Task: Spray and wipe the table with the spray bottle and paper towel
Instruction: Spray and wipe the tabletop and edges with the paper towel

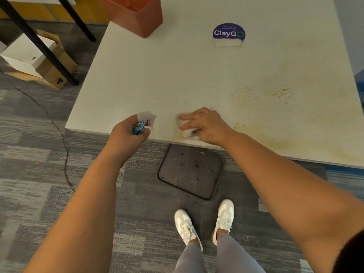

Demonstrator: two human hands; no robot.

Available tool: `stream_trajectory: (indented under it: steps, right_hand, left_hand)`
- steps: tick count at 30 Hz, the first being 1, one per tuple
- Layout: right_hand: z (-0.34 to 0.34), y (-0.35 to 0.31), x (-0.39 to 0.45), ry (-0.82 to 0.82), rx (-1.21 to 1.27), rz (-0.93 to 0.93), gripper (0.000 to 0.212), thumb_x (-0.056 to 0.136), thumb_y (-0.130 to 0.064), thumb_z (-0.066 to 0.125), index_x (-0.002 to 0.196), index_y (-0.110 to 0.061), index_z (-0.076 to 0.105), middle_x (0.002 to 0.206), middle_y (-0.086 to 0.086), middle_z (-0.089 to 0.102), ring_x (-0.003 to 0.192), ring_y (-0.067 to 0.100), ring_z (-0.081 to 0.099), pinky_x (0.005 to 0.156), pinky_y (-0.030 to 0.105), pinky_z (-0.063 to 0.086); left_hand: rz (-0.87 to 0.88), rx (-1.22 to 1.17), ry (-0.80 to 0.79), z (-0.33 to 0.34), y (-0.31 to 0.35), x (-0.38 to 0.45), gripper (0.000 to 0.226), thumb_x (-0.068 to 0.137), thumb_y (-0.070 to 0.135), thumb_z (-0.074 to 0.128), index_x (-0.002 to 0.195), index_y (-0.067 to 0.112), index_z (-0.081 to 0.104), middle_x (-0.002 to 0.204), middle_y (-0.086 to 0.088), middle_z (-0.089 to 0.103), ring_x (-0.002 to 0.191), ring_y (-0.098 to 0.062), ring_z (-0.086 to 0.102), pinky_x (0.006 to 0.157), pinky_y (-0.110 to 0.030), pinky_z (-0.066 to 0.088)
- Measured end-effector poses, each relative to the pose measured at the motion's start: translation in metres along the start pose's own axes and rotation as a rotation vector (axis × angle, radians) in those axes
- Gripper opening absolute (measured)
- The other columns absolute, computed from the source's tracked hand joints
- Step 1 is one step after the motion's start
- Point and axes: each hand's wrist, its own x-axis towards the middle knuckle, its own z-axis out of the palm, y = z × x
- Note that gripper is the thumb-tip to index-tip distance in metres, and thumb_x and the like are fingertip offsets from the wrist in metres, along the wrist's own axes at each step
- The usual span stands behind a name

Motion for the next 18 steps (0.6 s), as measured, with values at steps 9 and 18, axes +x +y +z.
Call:
stream_trajectory:
  steps: [9,18]
  right_hand:
    - [-0.004,-0.020,-0.032,-0.154,0.144,-0.045,0.030,0.072,-0.021,0.079,0.100,-0.028,0.073,0.120,-0.010,0.064,0.094,0.010,0.048,0.078,0.030,0.042]
    - [0.021,-0.024,-0.006,-0.104,-0.016,-0.099,0.032,0.073,-0.030,0.078,0.102,-0.040,0.070,0.125,-0.018,0.060,0.091,0.021,0.051,0.074,0.041,0.046]
  left_hand:
    - [-0.005,0.011,-0.009,-0.008,-0.002,-0.002,0.035,0.095,0.012,0.060,0.112,0.041,0.063,0.106,0.011,0.061,0.092,0.005,0.056,0.072,-0.011,0.040]
    - [-0.009,0.029,0.002,-0.008,-0.004,0.002,0.030,0.094,0.012,0.061,0.117,0.031,0.063,0.111,0.002,0.060,0.090,0.005,0.056,0.070,-0.011,0.039]
